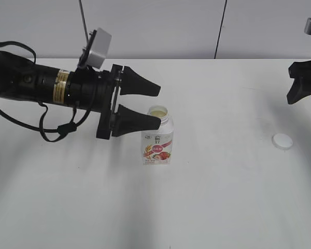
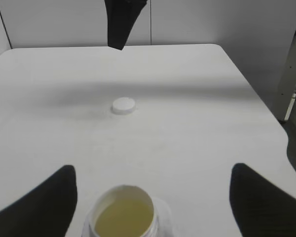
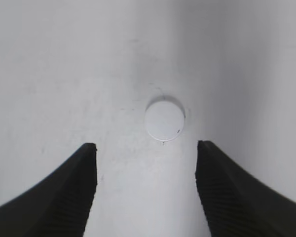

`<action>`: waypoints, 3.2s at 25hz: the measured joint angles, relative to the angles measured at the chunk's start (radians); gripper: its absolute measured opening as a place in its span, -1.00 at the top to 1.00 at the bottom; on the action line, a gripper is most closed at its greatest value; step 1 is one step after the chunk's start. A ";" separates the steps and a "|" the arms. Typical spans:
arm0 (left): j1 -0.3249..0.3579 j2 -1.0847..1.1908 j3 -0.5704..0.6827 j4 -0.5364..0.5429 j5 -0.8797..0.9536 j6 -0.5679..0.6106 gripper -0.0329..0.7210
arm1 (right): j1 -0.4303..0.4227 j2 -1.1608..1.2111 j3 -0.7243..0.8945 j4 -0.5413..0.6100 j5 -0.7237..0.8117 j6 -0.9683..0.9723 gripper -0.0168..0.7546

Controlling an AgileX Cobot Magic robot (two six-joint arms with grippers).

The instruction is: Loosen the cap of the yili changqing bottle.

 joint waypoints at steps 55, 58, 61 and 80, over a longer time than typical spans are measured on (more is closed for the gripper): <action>0.009 -0.745 -0.080 -1.454 2.412 0.463 -0.58 | 0.000 -0.431 0.094 -0.007 0.390 0.013 -0.33; 0.009 -0.880 -0.002 -1.466 2.416 0.463 -0.58 | 0.000 -0.557 0.170 -0.005 0.391 0.014 -0.33; 0.009 -1.018 0.076 -1.467 2.414 0.463 -0.58 | 0.000 -0.680 0.254 -0.005 0.393 0.014 -0.33; 0.009 -1.762 0.536 -1.463 2.270 0.512 -0.58 | 0.000 -1.480 0.594 -0.032 0.401 0.000 -0.33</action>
